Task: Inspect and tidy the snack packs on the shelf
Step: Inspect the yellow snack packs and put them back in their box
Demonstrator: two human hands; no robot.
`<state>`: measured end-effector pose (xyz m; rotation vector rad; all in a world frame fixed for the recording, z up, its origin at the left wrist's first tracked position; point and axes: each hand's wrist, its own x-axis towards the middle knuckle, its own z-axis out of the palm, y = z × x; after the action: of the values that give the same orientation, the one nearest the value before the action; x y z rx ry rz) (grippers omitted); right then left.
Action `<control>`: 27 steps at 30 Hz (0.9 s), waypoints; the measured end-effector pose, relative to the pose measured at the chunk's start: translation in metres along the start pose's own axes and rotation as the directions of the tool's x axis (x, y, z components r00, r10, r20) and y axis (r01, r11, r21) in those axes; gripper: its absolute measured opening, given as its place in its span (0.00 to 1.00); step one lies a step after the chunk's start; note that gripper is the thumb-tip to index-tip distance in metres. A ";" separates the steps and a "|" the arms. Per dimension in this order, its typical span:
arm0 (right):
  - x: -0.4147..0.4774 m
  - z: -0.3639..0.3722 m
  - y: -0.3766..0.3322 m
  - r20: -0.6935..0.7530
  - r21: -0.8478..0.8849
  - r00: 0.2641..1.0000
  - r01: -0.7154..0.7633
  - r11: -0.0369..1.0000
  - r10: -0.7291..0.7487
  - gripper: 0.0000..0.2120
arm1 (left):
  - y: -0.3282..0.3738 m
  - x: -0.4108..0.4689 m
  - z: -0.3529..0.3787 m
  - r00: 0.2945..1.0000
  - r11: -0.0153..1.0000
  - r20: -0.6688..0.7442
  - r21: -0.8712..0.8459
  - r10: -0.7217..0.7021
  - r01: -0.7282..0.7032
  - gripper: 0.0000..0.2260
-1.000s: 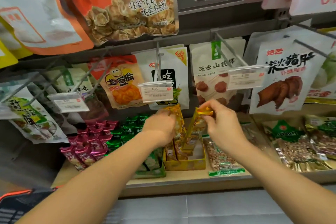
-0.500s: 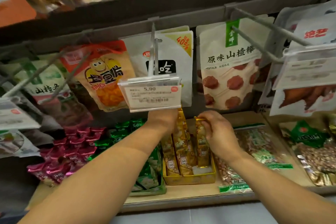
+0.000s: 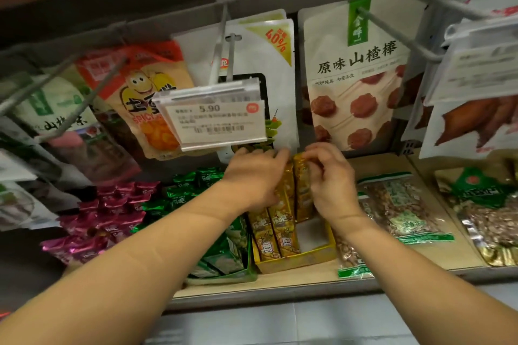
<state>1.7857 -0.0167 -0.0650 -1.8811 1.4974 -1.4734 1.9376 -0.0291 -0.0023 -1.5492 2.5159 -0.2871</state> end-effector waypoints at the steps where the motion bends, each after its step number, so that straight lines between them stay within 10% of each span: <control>1: 0.002 0.001 0.001 0.072 -0.016 0.997 -0.025 1.000 0.026 0.11 | 0.000 0.000 0.001 1.000 1.000 0.003 -0.006 -0.019 0.019 0.35; 5: 0.011 0.002 0.010 0.477 -0.061 0.854 -0.204 0.977 0.208 0.30 | -0.001 0.004 0.007 0.987 0.983 0.044 -0.096 -0.153 0.157 0.33; 8: 0.007 0.003 0.011 0.471 -0.007 0.841 -0.298 0.954 0.266 0.39 | 0.001 0.006 0.012 0.982 0.977 0.041 -0.102 -0.186 0.190 0.38; 14: -0.012 0.012 0.012 0.339 -0.141 0.904 -0.225 0.964 0.261 0.36 | 0.005 0.001 0.010 0.969 0.968 -0.016 -0.035 -0.247 0.247 0.43; 19: -0.021 0.016 0.009 0.206 -0.242 0.922 -0.276 0.930 0.327 0.24 | 0.009 -0.008 0.004 0.966 0.972 -0.118 0.000 -0.232 0.233 0.25; 27: -0.053 0.031 0.017 0.530 -0.569 0.634 -0.226 0.791 0.563 0.18 | 0.015 -0.004 0.004 0.965 0.967 -0.075 0.020 -0.250 0.252 0.10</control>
<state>1.8069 0.0113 -0.1176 -1.8142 1.7778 -0.1432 1.9277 -0.0196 -0.0097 -1.8799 2.3520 -0.4189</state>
